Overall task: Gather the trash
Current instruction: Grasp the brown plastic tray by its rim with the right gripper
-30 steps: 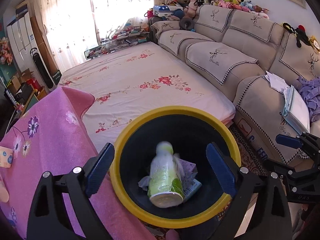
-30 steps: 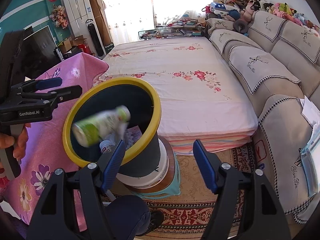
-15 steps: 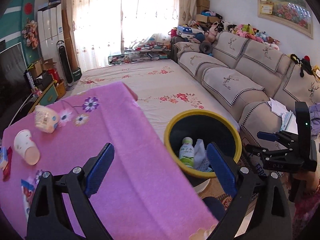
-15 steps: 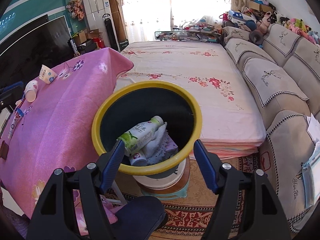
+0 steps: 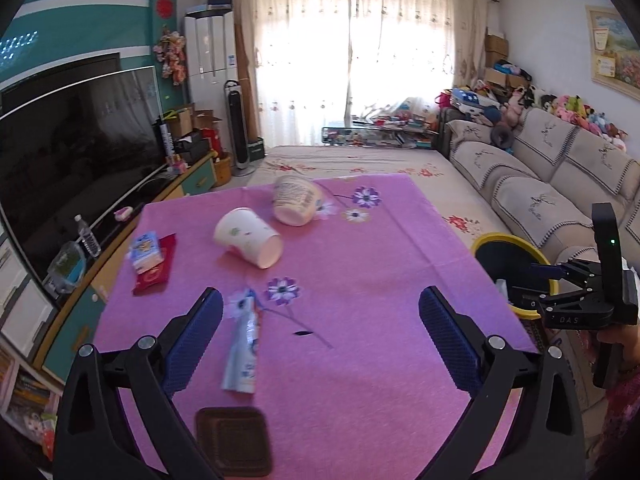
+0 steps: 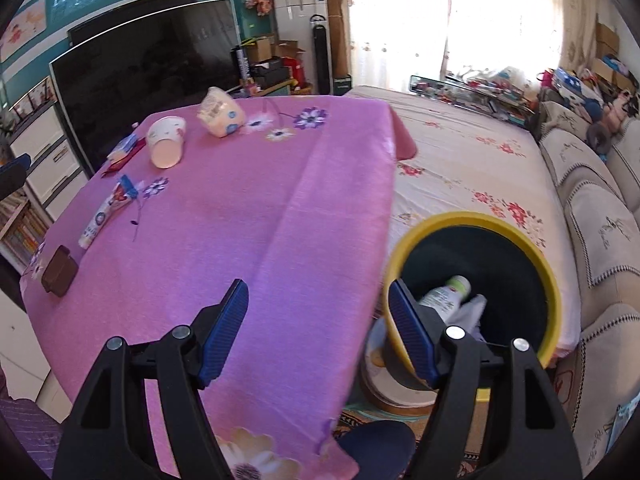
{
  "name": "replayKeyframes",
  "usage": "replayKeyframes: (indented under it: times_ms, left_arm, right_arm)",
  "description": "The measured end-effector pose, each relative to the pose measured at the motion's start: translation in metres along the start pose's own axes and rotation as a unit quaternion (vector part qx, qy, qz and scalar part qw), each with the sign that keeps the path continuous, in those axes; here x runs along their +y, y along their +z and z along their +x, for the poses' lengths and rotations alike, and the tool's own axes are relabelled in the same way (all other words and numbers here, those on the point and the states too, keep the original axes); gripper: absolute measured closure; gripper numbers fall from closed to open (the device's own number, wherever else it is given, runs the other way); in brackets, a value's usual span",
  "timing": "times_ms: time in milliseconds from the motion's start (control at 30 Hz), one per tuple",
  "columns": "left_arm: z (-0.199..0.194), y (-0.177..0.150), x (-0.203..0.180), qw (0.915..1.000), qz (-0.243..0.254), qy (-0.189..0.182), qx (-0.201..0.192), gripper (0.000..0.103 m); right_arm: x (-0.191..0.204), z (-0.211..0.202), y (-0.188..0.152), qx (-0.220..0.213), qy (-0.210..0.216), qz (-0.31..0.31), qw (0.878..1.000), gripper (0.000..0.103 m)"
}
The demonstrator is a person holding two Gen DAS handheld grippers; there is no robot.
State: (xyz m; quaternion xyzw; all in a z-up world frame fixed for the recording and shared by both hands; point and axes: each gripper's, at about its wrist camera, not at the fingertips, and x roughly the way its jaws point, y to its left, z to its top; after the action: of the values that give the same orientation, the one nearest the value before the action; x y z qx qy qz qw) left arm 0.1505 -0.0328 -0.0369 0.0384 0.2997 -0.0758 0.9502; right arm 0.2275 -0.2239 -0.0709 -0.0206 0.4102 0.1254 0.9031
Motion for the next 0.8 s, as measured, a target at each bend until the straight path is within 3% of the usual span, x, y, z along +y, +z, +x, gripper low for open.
replayKeyframes:
  times_ms: [233,433,633,800]
  left_arm:
    - [-0.030,-0.024,0.090,0.9968,-0.048,0.064,-0.004,0.006]
    - [-0.048,-0.032,0.135,0.9933,-0.068,0.092,-0.013,0.006]
    - [-0.052,-0.029,0.146,0.9924,-0.070,0.099,-0.019,0.006]
    - [-0.051,-0.029,0.149,0.9927,-0.071,0.096,-0.020,0.006]
  right_arm:
    - [0.098,0.025,0.022,0.010,0.068,-0.066,0.996,0.034]
    - [0.187,0.035,0.016,0.024,0.148,-0.122,0.981,0.034]
    - [0.263,0.039,-0.001,0.043,0.205,-0.170,0.963,0.034]
    - [0.283,0.044,-0.002,0.041,0.208,-0.166,0.963,0.032]
